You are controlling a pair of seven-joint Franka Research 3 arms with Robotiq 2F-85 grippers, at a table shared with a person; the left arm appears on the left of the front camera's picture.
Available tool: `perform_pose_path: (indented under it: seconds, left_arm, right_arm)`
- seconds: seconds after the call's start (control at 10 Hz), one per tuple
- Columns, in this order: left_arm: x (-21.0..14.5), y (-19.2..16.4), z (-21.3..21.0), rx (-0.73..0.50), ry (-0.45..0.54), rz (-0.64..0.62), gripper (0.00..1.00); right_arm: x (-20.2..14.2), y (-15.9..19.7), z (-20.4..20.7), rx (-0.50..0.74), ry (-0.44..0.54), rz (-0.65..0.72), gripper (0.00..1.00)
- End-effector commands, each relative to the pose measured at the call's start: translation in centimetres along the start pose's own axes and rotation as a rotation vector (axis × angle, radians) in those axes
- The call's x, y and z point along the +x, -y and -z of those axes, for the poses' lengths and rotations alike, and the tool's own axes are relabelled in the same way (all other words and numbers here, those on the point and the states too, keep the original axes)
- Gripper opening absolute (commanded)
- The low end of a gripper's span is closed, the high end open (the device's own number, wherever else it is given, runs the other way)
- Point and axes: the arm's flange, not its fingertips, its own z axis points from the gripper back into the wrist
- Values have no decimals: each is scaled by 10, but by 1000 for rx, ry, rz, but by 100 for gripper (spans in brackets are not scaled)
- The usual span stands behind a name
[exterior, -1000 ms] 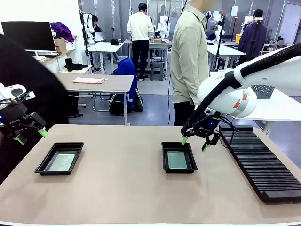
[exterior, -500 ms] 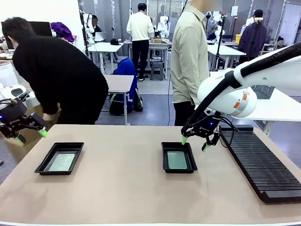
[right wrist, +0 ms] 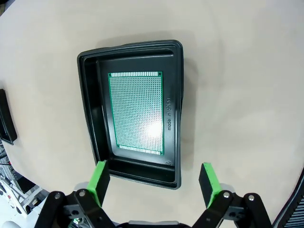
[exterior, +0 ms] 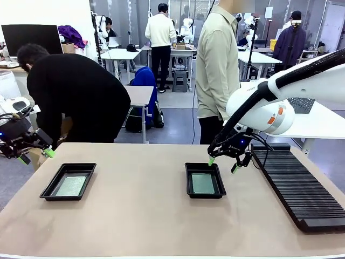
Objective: Inspect and transfer BCBs to ESD trays.
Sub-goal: Pick up the ESD tray and place it on the left side of the table.
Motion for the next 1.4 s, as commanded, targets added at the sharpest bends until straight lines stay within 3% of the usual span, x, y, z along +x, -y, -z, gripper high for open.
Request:
perform_pose_path:
  seconds: [0.0,0.5,1.3]
  left_arm:
    - [3,12,-7,-3,-7,-11,100]
    - [-5,90,-36,57,-11,-39,100]
    - [13,254,-23,193,-86,-21,100]
  right_arm:
    - [0,0,0,0,0,0,100]
    - [-21,58,-32,221,20,20,100]
    - [-44,147,-62,444,81,-15,100]
